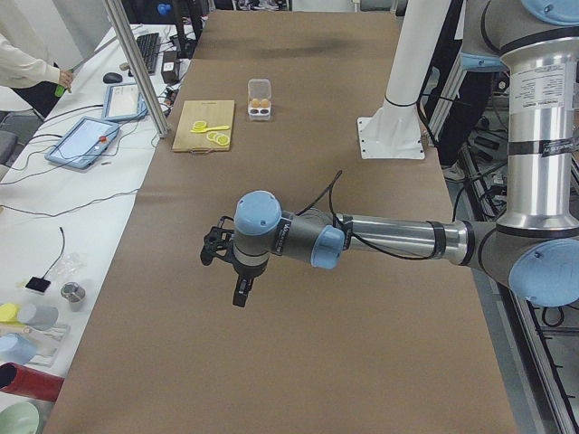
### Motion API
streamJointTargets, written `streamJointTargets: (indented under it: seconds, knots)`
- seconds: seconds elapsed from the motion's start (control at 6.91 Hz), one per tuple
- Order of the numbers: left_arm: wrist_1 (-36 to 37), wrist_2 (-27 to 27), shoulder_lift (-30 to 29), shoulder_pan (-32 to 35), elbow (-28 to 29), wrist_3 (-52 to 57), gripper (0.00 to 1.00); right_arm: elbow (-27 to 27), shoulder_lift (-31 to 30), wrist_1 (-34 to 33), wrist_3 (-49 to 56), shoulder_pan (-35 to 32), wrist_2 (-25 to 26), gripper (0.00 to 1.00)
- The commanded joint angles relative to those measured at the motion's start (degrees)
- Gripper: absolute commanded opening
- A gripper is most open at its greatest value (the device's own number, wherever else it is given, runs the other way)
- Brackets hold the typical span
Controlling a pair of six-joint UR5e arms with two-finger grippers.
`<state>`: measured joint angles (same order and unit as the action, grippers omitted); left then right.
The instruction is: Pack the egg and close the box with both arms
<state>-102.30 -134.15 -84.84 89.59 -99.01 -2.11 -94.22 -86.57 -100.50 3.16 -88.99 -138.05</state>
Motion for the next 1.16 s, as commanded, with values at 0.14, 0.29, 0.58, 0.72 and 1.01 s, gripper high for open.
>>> streamJointTargets:
  seconds: [0.14, 0.29, 0.58, 0.72, 1.01]
  knots:
    - [-0.3, -0.1, 1.3, 0.0, -0.2, 0.0, 0.98, -1.1, -0.6, -0.1, 0.0, -0.2, -0.1, 1.0]
    - [-0.2, 0.2, 1.3, 0.0, -0.1, 0.1, 0.98, -1.1, -0.5, -0.1, 0.0, -0.2, 0.1, 1.0]
    - [-0.1, 0.2, 0.4, -0.2, 0.1, 0.0, 0.98, -1.2, -0.6, -0.1, 0.0, -0.2, -0.2, 1.0]
    - [0.0, -0.1, 0.5, -0.1, -0.2, -0.1, 0.98, -1.1, -0.5, -0.1, 0.0, -0.2, 0.0, 1.0]
    - [0.0, -1.5, 0.1, -0.2, 0.3, -0.1, 0.98, -1.1, -0.4, -0.3, 0.0, -0.2, 0.1, 1.0]
